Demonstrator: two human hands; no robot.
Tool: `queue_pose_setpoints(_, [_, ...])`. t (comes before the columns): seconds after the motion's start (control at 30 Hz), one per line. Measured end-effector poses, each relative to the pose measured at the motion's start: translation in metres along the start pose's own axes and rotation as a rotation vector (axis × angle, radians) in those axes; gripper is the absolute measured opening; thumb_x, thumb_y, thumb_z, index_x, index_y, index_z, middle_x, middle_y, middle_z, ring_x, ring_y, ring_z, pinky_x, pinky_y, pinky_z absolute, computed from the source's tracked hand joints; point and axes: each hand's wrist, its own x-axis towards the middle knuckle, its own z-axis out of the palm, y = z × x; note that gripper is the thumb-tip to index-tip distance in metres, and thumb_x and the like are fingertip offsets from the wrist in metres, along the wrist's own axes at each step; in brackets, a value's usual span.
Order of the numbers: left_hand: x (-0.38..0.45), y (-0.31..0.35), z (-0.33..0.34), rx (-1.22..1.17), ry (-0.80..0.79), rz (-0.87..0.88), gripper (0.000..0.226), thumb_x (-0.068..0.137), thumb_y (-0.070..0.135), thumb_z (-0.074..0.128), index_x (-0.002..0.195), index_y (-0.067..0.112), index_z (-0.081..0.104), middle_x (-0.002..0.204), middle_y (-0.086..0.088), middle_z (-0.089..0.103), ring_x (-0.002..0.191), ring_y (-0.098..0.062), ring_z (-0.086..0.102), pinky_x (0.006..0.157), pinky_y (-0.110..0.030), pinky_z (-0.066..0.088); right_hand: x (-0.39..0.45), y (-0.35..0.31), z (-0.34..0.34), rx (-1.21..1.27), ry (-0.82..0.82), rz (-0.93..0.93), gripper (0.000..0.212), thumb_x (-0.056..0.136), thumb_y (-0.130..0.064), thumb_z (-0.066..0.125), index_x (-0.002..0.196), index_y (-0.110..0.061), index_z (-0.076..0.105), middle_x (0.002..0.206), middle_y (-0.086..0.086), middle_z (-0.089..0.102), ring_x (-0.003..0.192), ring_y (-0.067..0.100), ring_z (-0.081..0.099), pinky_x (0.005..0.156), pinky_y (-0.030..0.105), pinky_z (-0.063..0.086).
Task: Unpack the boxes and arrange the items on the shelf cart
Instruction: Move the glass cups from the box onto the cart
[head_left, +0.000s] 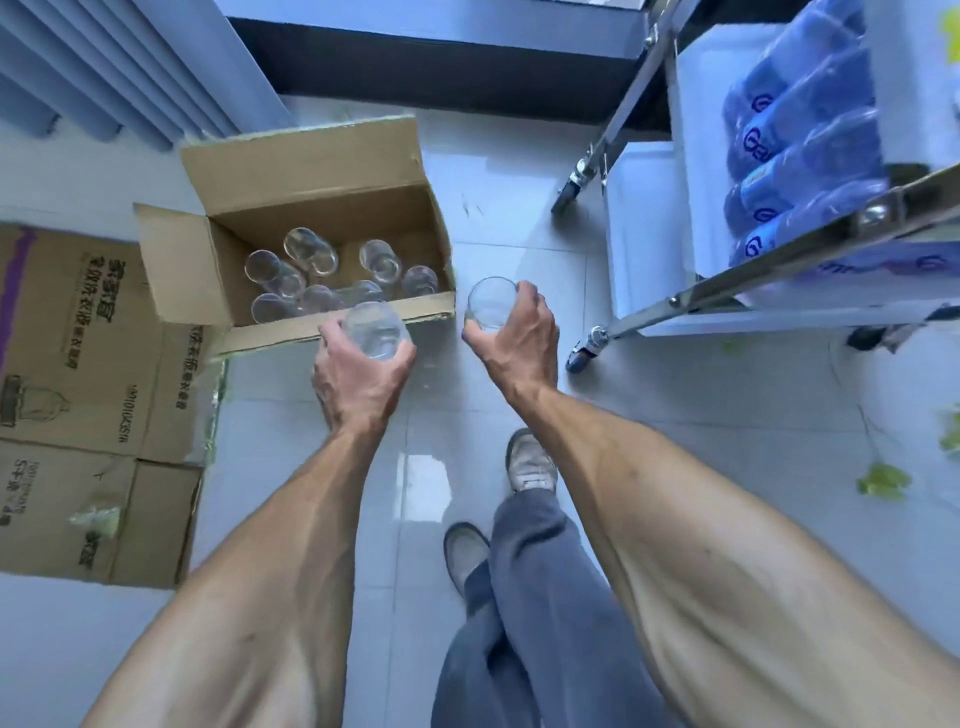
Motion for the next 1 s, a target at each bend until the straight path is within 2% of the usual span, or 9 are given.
queue_pose_setpoints(0.1, [-0.051,0.005,0.016,0.024,-0.052,0.017,0.058,0.065,0.049,0.072,0.108,0.018,0.049,0.100,-0.009,0.065,0.091,-0.033,0.063,0.070,-0.027,0.037,-0.022,0.042,-0.028,-0.044,-0.030,0.033,0.055,0.068,-0.039,0.069,0.111,-0.011,0.050,0.104,0.009,0.060,0.093,0.033,0.058,0.071,0.030,0.034])
queue_pose_setpoints(0.3, [-0.136,0.046,0.075,0.083,-0.192,0.159,0.059,0.067,0.049,0.070,0.112,0.018,0.048,0.103,-0.008,0.065,0.092,-0.034,0.063,0.075,-0.035,0.049,-0.033,0.126,-0.093,-0.041,-0.020,0.137,0.059,0.072,-0.033,0.070,0.121,-0.008,0.048,0.115,0.012,0.059,0.101,0.032,0.057,0.083,0.034,0.044])
queue_pose_setpoints(0.43, [-0.181,0.089,0.123,0.086,-0.231,0.205,0.064,0.067,0.052,0.067,0.116,0.018,0.046,0.101,-0.007,0.065,0.091,-0.032,0.063,0.073,-0.031,0.044,-0.024,0.190,-0.139,-0.026,-0.007,0.202,0.051,0.075,-0.032,0.071,0.114,-0.009,0.046,0.112,0.013,0.058,0.099,0.032,0.057,0.080,0.034,0.044])
queue_pose_setpoints(0.53, [-0.210,0.123,0.166,0.033,-0.250,0.202,0.062,0.066,0.052,0.067,0.113,0.020,0.043,0.096,0.000,0.060,0.088,-0.029,0.060,0.071,-0.027,0.038,-0.002,0.243,-0.168,-0.025,-0.005,0.224,0.054,0.077,-0.029,0.072,0.118,-0.007,0.045,0.116,0.015,0.056,0.104,0.034,0.055,0.082,0.032,0.041])
queue_pose_setpoints(0.67, [-0.243,0.165,0.222,0.002,-0.280,0.165,0.055,0.063,0.052,0.064,0.103,0.026,0.036,0.090,0.007,0.054,0.078,-0.024,0.052,0.069,-0.027,0.038,0.032,0.303,-0.193,-0.037,-0.012,0.233,0.060,0.077,-0.025,0.071,0.126,-0.004,0.043,0.121,0.019,0.054,0.108,0.037,0.055,0.086,0.036,0.043])
queue_pose_setpoints(0.77, [-0.255,0.188,0.265,-0.058,-0.312,0.135,0.056,0.063,0.049,0.063,0.108,0.026,0.039,0.094,0.006,0.057,0.084,-0.024,0.056,0.070,-0.029,0.043,0.062,0.340,-0.201,-0.017,-0.045,0.208,0.059,0.079,-0.024,0.068,0.128,-0.005,0.041,0.124,0.019,0.053,0.111,0.038,0.054,0.086,0.036,0.043])
queue_pose_setpoints(0.83, [-0.253,0.200,0.292,-0.106,-0.321,0.123,0.055,0.063,0.048,0.060,0.110,0.028,0.039,0.098,0.003,0.060,0.090,-0.025,0.058,0.071,-0.029,0.045,0.084,0.356,-0.197,-0.011,-0.041,0.186,0.063,0.084,-0.025,0.064,0.137,-0.004,0.035,0.132,0.020,0.048,0.118,0.037,0.050,0.091,0.036,0.041])
queue_pose_setpoints(0.93, [-0.238,0.212,0.328,-0.084,-0.315,0.165,0.062,0.070,0.045,0.059,0.123,0.021,0.039,0.113,-0.002,0.062,0.098,-0.029,0.061,0.074,-0.030,0.047,0.115,0.367,-0.184,0.043,-0.051,0.204,0.080,0.092,-0.022,0.057,0.154,-0.004,0.010,0.152,0.019,0.027,0.136,0.035,0.036,0.108,0.038,0.035])
queue_pose_setpoints(1.0, [-0.221,0.218,0.345,-0.082,-0.301,0.227,0.066,0.073,0.044,0.061,0.129,0.019,0.037,0.120,-0.004,0.060,0.103,-0.029,0.061,0.081,-0.034,0.050,0.136,0.370,-0.172,0.081,-0.024,0.201,0.080,0.094,-0.020,0.057,0.154,-0.004,0.008,0.154,0.020,0.024,0.139,0.035,0.032,0.110,0.039,0.033])
